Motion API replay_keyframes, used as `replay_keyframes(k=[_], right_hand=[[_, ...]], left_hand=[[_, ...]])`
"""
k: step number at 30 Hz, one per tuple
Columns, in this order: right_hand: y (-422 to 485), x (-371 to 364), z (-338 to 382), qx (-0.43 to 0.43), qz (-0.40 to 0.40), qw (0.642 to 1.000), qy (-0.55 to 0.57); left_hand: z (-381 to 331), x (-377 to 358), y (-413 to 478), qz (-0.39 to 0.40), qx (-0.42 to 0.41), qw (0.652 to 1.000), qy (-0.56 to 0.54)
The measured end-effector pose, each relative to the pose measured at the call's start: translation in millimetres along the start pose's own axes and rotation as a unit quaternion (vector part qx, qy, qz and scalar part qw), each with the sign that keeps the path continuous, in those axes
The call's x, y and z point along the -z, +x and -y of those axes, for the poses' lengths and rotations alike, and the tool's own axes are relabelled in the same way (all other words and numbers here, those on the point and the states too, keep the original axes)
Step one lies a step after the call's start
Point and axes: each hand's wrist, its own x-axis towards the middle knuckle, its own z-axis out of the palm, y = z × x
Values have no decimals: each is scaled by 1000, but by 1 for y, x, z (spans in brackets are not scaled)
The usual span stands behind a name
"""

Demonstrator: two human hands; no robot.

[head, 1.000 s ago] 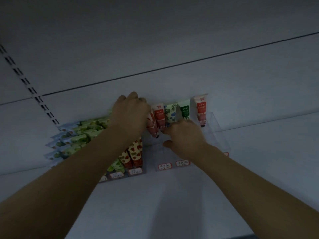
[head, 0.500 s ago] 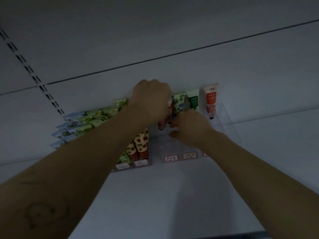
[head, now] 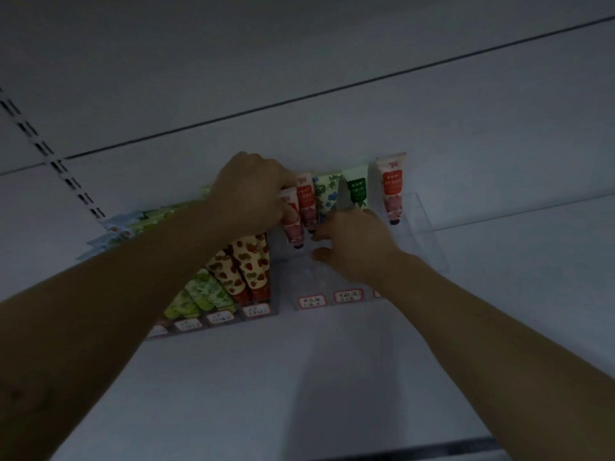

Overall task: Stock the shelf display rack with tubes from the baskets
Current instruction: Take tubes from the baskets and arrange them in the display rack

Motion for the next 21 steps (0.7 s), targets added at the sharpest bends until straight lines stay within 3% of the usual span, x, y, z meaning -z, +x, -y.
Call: replay_keyframes(k=[4, 11, 16, 21], right_hand=[[1, -1, 1, 0, -10, 1000, -25], [-13, -1, 7, -6, -4, 999, -39], [-49, 33, 15, -7, 10, 1000, -15], [-88, 71, 20, -5, -21, 999, 27]], left_hand=[[-4, 2, 5, 13, -16, 998, 55], [-21, -2, 5, 52, 41, 982, 178], [-27, 5, -12, 52, 94, 979, 176], [-40, 36, -69, -38, 63, 990, 117]])
